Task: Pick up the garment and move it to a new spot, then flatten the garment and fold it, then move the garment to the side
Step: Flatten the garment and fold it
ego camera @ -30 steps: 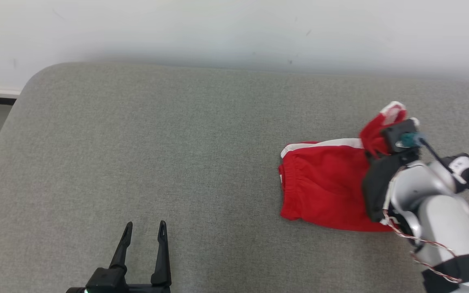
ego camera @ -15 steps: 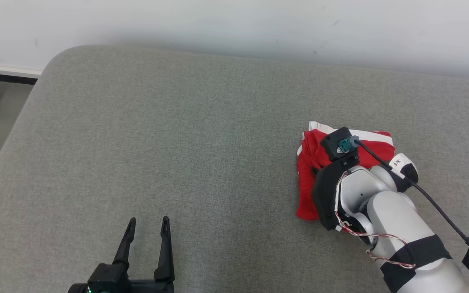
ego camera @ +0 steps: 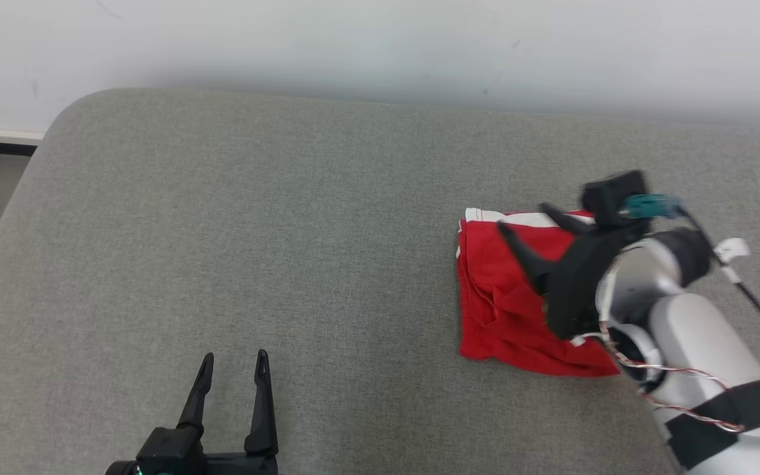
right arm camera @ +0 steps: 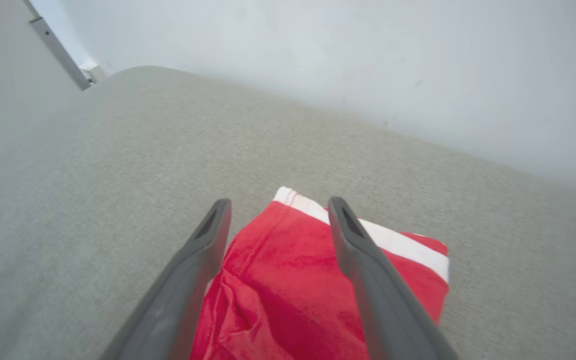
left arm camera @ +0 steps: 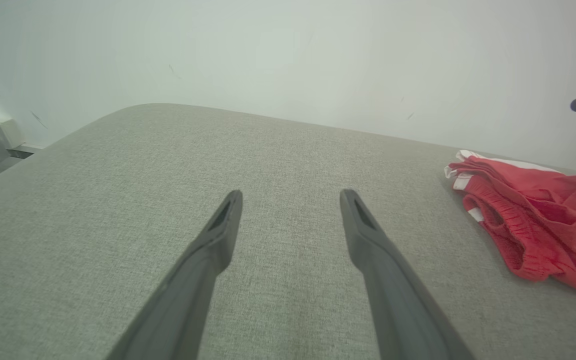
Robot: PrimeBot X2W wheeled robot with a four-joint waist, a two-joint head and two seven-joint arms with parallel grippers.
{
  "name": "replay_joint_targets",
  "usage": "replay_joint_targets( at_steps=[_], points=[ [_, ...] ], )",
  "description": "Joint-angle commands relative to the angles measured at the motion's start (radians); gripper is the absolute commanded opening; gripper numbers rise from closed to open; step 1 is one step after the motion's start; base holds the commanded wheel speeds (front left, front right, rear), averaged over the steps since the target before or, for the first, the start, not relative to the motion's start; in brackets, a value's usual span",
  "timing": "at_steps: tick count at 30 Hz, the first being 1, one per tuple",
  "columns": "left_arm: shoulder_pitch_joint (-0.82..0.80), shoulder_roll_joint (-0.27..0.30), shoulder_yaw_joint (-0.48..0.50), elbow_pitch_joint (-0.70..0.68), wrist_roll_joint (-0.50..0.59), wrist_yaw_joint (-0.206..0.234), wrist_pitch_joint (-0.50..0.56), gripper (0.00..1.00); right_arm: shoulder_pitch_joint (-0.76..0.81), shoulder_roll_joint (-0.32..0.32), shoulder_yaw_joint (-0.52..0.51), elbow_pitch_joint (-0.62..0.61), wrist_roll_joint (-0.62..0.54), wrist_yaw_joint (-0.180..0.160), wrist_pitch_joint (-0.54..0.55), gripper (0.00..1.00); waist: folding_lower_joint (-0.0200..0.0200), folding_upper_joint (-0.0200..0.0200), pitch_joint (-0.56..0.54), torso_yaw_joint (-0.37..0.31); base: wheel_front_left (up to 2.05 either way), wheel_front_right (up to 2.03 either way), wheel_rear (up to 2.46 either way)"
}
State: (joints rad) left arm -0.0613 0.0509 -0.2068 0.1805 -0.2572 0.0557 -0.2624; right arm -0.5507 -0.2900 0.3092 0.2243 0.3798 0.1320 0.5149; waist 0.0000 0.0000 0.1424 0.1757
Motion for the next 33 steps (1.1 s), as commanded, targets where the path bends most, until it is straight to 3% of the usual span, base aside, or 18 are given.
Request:
replay_joint_targets(
  at_steps=[1, 9, 10, 11, 12, 23, 33],
  points=[
    [0.008, -0.001, 0.003, -0.003, -0.008, 0.002, -0.003, 1.00, 0.025, -0.010, -0.027, -0.010, -0.016, -0.003, -0.019, 1.00, 0.0000, 0.0000, -0.005, -0.009, 0.00, 0.00, 0.00],
    [-0.009, -0.001, -0.005, -0.014, -0.007, -0.005, -0.003, 1.00, 0.134, -0.072, -0.189, 0.029, -0.190, -0.003, -0.137, 1.00, 0.0000, 0.0000, 0.018, -0.008, 0.00, 0.00, 0.00],
    [-0.012, -0.001, -0.006, -0.015, -0.005, -0.006, -0.003, 1.00, 0.143, -0.073, -0.198, 0.042, -0.211, -0.002, -0.159, 0.47, 0.0000, 0.0000, 0.023, -0.006, 0.00, 0.00, 0.00],
    [-0.015, -0.001, -0.007, -0.016, -0.004, -0.006, -0.003, 1.00, 0.152, -0.075, -0.200, 0.056, -0.233, -0.003, -0.179, 0.16, 0.0000, 0.0000, 0.027, -0.004, 0.00, 0.00, 0.00],
    [-0.017, -0.001, -0.006, -0.015, -0.003, -0.007, -0.003, 1.00, 0.162, -0.071, -0.199, 0.072, -0.246, -0.003, -0.194, 0.00, 0.0000, 0.0000, 0.029, -0.002, 0.00, 0.00, 0.00],
    [0.003, -0.001, 0.005, -0.003, 0.007, -0.008, -0.003, 1.00, 0.235, 0.025, -0.122, 0.115, -0.294, -0.003, -0.288, 0.00, 0.0000, 0.0000, 0.014, -0.002, 0.00, 0.00, 0.00],
    [0.006, -0.001, 0.000, 0.005, 0.008, -0.016, -0.003, 1.00, 0.213, 0.108, 0.074, 0.154, -0.272, -0.003, -0.288, 0.00, 0.0000, 0.0000, 0.002, -0.008, 0.00, 0.00, 0.00]
  ],
)
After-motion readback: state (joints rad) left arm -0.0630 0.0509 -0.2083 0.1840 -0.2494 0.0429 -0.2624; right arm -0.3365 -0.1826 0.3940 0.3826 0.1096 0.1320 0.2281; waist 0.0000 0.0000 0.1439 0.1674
